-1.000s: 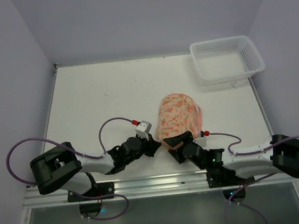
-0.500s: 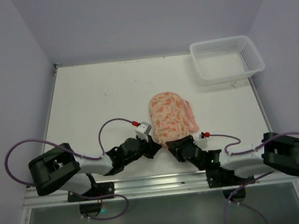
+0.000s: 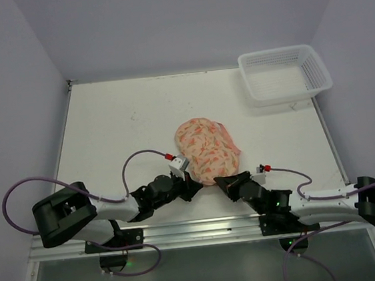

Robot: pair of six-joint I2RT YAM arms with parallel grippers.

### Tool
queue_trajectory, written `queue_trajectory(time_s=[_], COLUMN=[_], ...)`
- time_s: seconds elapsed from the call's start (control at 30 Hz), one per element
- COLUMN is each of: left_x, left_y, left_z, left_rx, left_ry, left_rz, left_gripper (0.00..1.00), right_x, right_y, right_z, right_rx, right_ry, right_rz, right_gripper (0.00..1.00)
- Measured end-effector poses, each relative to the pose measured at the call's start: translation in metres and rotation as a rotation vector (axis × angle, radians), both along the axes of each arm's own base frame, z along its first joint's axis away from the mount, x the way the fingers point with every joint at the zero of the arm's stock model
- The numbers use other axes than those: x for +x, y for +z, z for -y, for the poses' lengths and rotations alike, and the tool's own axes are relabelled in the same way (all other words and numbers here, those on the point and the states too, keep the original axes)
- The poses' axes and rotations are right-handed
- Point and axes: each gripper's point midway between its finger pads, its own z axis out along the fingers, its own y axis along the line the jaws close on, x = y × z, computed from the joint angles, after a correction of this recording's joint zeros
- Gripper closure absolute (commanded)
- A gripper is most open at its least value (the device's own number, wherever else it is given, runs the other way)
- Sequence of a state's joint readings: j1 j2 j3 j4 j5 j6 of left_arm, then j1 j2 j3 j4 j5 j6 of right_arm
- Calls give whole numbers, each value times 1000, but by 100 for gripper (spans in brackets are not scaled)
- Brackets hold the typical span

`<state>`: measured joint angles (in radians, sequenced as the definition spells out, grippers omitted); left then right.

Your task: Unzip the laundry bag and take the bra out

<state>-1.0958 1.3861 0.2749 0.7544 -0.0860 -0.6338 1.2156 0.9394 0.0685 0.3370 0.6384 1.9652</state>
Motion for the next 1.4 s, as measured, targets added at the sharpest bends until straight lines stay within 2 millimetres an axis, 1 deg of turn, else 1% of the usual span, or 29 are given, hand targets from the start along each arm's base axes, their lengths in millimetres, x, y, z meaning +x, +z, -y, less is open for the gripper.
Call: queue_trajectory(time_s=[0.27,0.4,0.57,0.8,0.97,1.0,1.03,1.07,1.1,1.13,1.2,1.23,1.3,1.33,1.4], left_x=[4,6,9,15,17,16,16,17,19,26,30,30,29,29,28], left_y=[11,16,23,19,20,20,20,21,20,20,23,30,49,61,82], left_z=[-3,-2,0,-2,-1,-1,0,-1,-5,-14,-21,-22,-23,-24,-27], left_rx=[-22,-26,-23,17,29,29,27,28,33,39,42,27,-18,-48,-96], left_ry=[23,24,30,56,64,62,58,58,73,107,126,128,125,126,128], left_rz=[18,18,15,-27,-40,-40,-39,-33,-29,-22,-8,1,29,45,76], left_gripper=[100,100,100,100,99,93,80,75,59,54,49,46,43,37,31], right_x=[0,-2,-4,-4,-3,-3,-3,-3,-3,-1,0,0,1,1,1], right_y=[32,40,41,34,35,35,36,35,34,31,28,25,20,18,14], right_z=[8,14,18,21,22,22,22,23,24,27,29,30,31,32,32], right_rx=[45,44,29,-1,-3,-7,-10,-17,-30,-51,-76,-90,-116,-129,-146], right_ry=[20,32,39,39,36,38,38,39,37,30,27,27,25,23,22], right_rz=[89,114,127,116,123,126,130,134,137,141,145,145,141,138,132], right_gripper=[100,100,100,100,100,100,100,100,100,100,100,100,100,100,100])
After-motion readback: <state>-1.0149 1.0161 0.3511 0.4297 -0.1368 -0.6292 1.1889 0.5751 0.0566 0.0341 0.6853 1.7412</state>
